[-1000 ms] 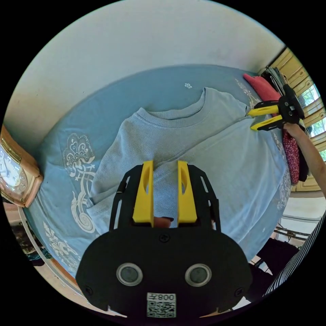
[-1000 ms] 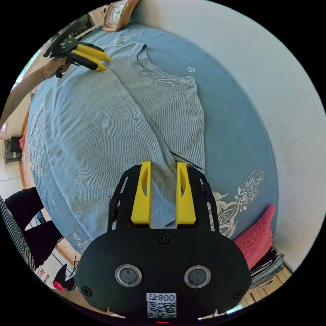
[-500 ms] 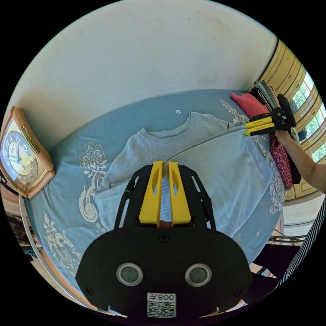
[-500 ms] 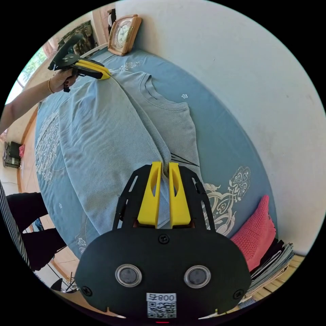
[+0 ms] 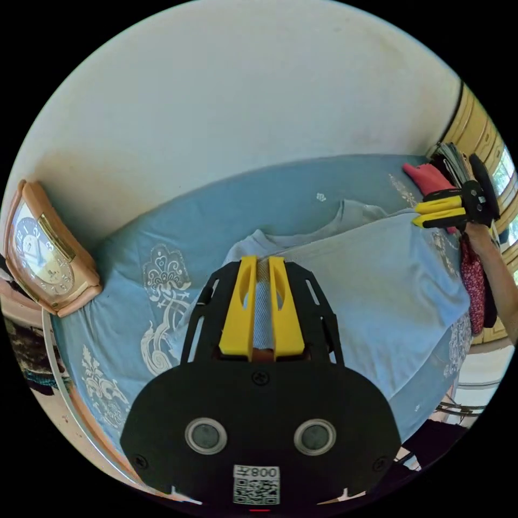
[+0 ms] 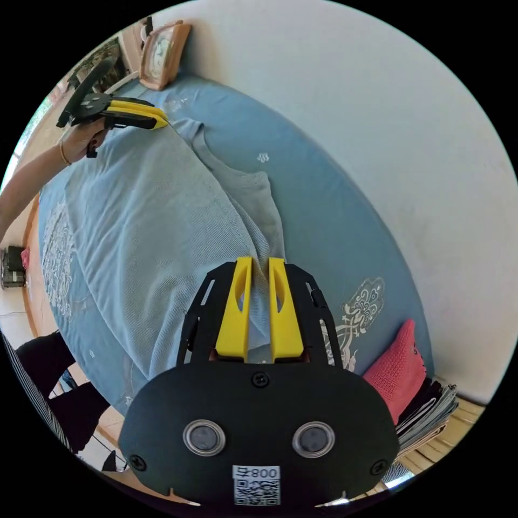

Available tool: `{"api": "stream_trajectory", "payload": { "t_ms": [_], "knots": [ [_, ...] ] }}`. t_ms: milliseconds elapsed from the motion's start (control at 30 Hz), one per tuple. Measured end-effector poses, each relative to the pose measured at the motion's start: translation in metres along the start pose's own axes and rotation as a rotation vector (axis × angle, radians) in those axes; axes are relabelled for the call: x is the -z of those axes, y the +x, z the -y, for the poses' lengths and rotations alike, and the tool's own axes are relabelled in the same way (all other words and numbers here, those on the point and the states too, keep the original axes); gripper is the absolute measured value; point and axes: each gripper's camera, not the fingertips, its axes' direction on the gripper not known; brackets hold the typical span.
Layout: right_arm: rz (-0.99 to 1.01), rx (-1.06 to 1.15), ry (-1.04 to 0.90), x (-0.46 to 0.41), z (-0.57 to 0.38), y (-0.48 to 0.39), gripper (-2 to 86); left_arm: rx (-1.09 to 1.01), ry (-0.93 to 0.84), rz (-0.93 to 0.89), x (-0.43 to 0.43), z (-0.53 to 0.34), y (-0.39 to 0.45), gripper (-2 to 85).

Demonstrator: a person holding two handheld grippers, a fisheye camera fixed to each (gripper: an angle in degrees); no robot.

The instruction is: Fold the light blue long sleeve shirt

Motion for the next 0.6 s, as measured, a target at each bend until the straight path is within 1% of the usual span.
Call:
{"api": "stream_trajectory", "payload": {
  "t_ms": [33, 100, 167, 267, 333, 400, 467, 533, 600],
  "knots": [
    [-0.001, -0.013, -0.061, -0.016, 0.004, 0.006, 7.3, 0.010, -0.065, 0.013, -0.013, -0.001, -0.002, 4.4],
    [0.034, -0.055, -0.082, -0.022, 0.001, 0.017, 8.8, 0.049, -0.034, 0.042, -0.011, -0.007, -0.005, 5.9],
    [0.023, -0.094, 0.014, -0.008, -0.017, 0.028, 9.8, 0.059, 0.067, -0.013, 0.006, -0.022, -0.010, 6.7],
    [-0.033, -0.158, 0.092, 0.003, -0.053, 0.044, 11.4, 0.069, 0.152, -0.045, 0.027, -0.047, -0.020, 7.5],
    [0.013, -0.184, 0.091, -0.002, -0.073, 0.055, 12.2, 0.087, 0.172, -0.086, 0.032, -0.062, -0.030, 7.6],
    [0.068, -0.196, 0.047, -0.018, -0.086, 0.063, 12.3, 0.118, 0.164, -0.115, 0.032, -0.076, -0.041, 7.6],
    [0.115, -0.224, 0.006, -0.040, -0.095, 0.073, 11.2, 0.170, 0.112, -0.102, 0.023, -0.089, -0.053, 7.5],
    [0.157, -0.258, 0.017, -0.045, -0.101, 0.081, 9.1, 0.181, 0.077, -0.098, 0.016, -0.095, -0.060, 7.2],
    [0.149, -0.260, 0.065, -0.037, -0.110, 0.087, 7.2, 0.176, 0.055, -0.052, 0.012, -0.098, -0.064, 6.9]
  ]
}}
